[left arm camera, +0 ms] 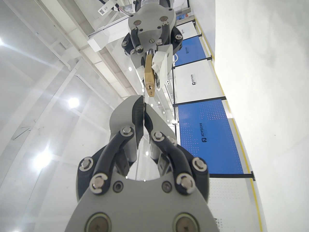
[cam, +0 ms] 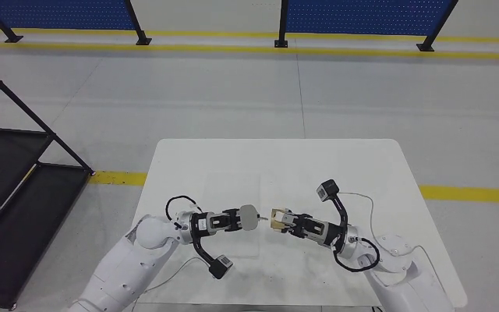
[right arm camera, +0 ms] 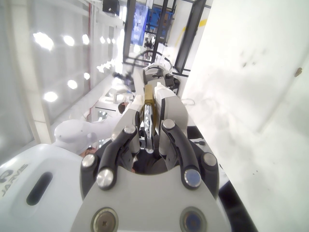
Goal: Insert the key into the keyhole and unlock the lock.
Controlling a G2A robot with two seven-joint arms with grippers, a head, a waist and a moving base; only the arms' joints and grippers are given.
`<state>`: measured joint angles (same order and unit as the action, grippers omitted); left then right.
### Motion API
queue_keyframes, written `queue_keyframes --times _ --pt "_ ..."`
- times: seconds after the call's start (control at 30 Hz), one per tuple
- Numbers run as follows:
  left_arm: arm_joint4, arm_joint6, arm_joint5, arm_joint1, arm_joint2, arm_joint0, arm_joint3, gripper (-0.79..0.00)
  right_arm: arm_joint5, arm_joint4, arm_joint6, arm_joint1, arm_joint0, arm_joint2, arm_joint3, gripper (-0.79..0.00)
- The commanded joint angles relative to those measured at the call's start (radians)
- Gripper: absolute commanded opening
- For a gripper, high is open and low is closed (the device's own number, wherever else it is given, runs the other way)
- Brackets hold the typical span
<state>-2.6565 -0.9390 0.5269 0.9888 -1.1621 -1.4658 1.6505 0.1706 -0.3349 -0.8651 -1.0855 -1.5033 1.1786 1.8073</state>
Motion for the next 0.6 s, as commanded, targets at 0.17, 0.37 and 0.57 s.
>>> queue_keyframes --times 0.17,0.37,0.57 --pt "-0.011 0.015 0.003 0.001 0.004 -0.002 0.001 -0.785 0.004 0.003 0.005 0.001 0.001 -0.004 0.001 -0.785" --pt "-0.014 0.015 0.000 0.001 0.008 -0.001 0.001 -0.785 0.008 0.003 0.008 0.001 0.002 -0.007 -0.001 -0.785" --pt "-0.017 0.022 0.001 0.001 0.009 0.000 -0.003 -0.785 0.009 0.005 0.007 0.002 0.003 -0.010 -0.001 -0.785"
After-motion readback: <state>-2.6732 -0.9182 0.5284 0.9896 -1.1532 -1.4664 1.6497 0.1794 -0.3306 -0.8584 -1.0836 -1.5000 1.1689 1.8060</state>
